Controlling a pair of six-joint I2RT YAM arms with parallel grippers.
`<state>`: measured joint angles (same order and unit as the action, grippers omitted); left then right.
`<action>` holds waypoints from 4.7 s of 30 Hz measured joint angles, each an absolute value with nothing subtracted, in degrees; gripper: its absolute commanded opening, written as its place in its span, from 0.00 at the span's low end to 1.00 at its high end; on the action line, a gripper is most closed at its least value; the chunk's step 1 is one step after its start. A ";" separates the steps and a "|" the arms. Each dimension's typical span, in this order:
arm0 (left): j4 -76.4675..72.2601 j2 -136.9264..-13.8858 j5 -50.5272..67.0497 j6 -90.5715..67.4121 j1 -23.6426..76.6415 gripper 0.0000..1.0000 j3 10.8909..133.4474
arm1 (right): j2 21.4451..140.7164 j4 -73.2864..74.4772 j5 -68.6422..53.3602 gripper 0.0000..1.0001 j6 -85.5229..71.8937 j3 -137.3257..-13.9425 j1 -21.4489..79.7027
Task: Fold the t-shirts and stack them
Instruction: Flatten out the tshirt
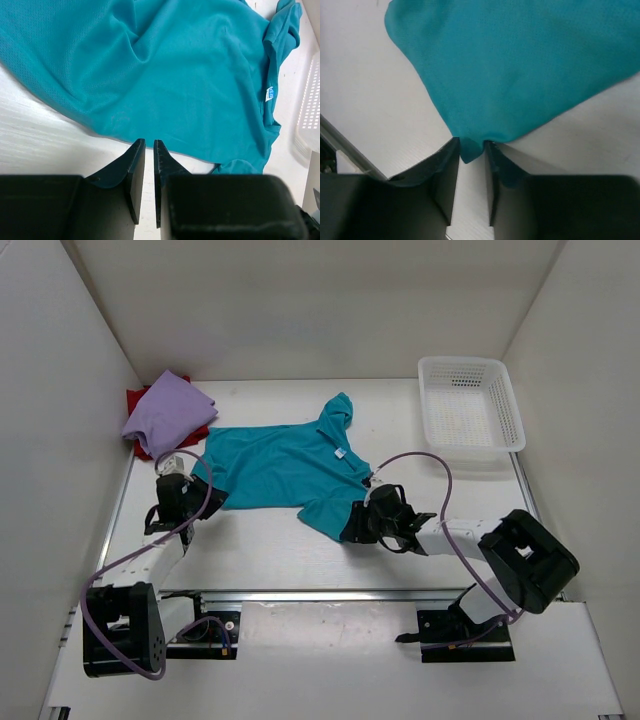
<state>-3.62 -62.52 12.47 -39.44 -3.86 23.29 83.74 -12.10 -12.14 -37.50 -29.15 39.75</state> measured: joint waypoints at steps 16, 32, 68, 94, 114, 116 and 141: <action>-4.60 -62.19 12.45 -40.34 -5.93 0.30 21.47 | 74.81 -4.47 -11.46 0.00 -33.34 -24.75 26.68; -6.87 -72.03 8.32 -45.95 -15.51 0.41 20.01 | 67.13 -3.75 -17.80 0.00 -28.73 -20.53 24.77; 15.79 -63.09 19.29 -34.13 -7.11 0.00 77.12 | 58.72 25.87 8.12 0.00 -15.70 -86.65 33.39; 15.57 -86.78 16.69 -33.56 -4.32 0.00 77.43 | 117.64 38.28 -18.11 0.00 -8.67 -133.45 7.01; 18.50 -92.16 17.72 -35.92 -9.37 0.00 108.25 | 98.30 22.48 -21.78 0.00 -16.84 -135.26 4.78; 17.45 -91.00 17.39 -35.57 -9.41 0.00 103.46 | 94.94 21.37 -20.93 0.00 -15.84 -125.86 6.15; 8.80 -59.20 20.18 -33.85 -15.79 0.00 23.57 | 24.93 26.63 -18.90 0.00 -35.55 -17.72 17.10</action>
